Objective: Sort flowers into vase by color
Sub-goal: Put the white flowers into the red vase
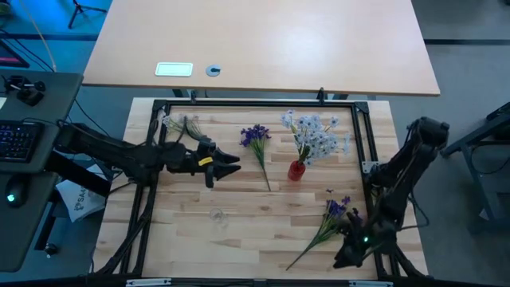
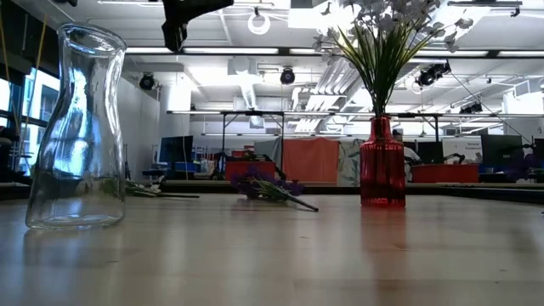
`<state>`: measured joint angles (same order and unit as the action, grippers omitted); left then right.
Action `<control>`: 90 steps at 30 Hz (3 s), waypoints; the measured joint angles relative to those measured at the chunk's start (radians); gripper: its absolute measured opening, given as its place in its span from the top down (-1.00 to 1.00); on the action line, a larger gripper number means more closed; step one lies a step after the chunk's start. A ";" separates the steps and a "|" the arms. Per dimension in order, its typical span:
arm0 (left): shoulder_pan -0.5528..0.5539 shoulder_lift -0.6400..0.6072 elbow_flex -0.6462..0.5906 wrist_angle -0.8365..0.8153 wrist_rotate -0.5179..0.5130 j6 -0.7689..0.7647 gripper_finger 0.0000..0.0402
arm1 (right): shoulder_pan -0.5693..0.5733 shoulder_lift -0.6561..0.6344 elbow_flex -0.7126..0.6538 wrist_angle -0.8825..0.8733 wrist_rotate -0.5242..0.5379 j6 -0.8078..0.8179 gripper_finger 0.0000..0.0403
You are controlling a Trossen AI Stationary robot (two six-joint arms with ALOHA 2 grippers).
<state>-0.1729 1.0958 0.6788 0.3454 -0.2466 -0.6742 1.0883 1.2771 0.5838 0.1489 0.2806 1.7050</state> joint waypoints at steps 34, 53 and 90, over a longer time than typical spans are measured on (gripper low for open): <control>0.408 0.078 0.132 -1.117 0.053 0.413 -0.03 | -0.313 0.117 0.104 0.163 0.034 -0.275 -0.37; 0.671 0.440 0.132 -0.953 0.011 1.546 -0.03 | -0.363 0.117 0.104 0.253 0.122 -0.263 -0.37; 0.717 0.082 0.293 -1.114 0.319 1.085 1.00 | -0.393 0.117 0.453 0.294 -0.039 -0.629 -0.37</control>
<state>0.5437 1.1781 0.9716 -0.7681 0.0725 0.4110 0.6952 1.3945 1.0366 0.4425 0.2414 1.0757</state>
